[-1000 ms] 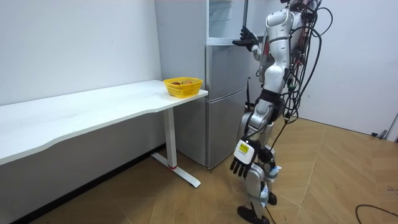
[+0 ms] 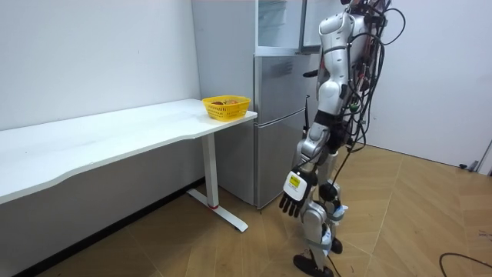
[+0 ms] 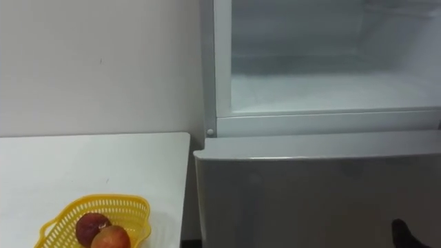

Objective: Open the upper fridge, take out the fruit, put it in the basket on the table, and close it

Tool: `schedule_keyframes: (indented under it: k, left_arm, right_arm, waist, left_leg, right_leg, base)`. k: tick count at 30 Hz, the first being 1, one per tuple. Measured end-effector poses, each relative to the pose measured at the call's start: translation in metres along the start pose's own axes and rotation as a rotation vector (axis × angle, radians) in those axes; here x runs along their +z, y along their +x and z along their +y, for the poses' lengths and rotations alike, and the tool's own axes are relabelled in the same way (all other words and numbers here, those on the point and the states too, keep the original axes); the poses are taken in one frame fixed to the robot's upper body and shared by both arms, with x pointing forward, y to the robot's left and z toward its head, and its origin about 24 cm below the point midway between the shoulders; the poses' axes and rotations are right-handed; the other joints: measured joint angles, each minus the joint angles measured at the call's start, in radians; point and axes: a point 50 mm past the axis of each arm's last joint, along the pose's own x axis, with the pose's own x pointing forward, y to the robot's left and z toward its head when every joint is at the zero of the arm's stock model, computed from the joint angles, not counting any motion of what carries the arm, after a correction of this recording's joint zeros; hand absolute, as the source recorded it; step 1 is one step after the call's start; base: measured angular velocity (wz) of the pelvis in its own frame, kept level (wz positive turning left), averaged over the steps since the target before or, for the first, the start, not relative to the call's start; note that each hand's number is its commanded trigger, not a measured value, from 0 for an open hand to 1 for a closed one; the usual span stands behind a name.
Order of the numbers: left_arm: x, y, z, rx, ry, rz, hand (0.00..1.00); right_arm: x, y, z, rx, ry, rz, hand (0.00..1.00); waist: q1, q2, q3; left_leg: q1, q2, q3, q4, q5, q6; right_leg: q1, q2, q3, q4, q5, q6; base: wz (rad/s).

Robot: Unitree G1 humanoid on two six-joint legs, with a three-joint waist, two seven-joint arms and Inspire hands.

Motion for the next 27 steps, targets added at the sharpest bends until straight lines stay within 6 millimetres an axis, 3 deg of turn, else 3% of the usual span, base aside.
schedule_keyframes:
  k: [10,18,23,27]
  left_arm:
    - [0.001,0.000,0.003,0.026,0.000,0.000,0.00]
    - [0.000,0.000,0.005,0.052,-0.035,-0.003,0.00]
    - [0.005,-0.002,0.013,0.079,-0.071,-0.046,0.00]
    - [0.001,-0.004,0.019,0.093,-0.085,-0.040,0.00]
  right_arm:
    - [-0.033,-0.004,-0.018,-0.148,0.041,0.221,0.00]
    - [-0.051,-0.002,-0.041,-0.353,0.155,0.408,0.00]
    - [-0.053,0.013,-0.076,-0.609,0.339,0.491,0.00]
    - [-0.044,0.029,-0.093,-0.698,0.455,0.475,0.00]
  waist:
    - [-0.001,0.018,0.0008]
    - [-0.036,0.017,-0.0005]
    - [-0.057,-0.009,0.0001]
    - [-0.079,-0.026,0.0004]
  left_leg:
    - [-0.005,0.002,0.002,-0.002,0.000,0.000]
    - [-0.003,0.000,0.009,-0.002,0.000,0.000]
    - [-0.001,0.000,0.015,-0.002,0.000,0.000]
    - [-0.004,0.000,0.016,-0.002,0.000,0.000]
  right_leg:
    - [-0.008,0.002,0.003,0.001,0.000,0.000]
    - [-0.006,0.001,0.009,0.000,-0.001,0.001]
    - [-0.005,0.001,0.011,0.000,-0.004,0.000]
    - [-0.011,0.004,0.023,-0.001,-0.005,0.000]
  base:
    - [0.00]
    - [-0.01]
    - [-0.03]
    - [-0.05]
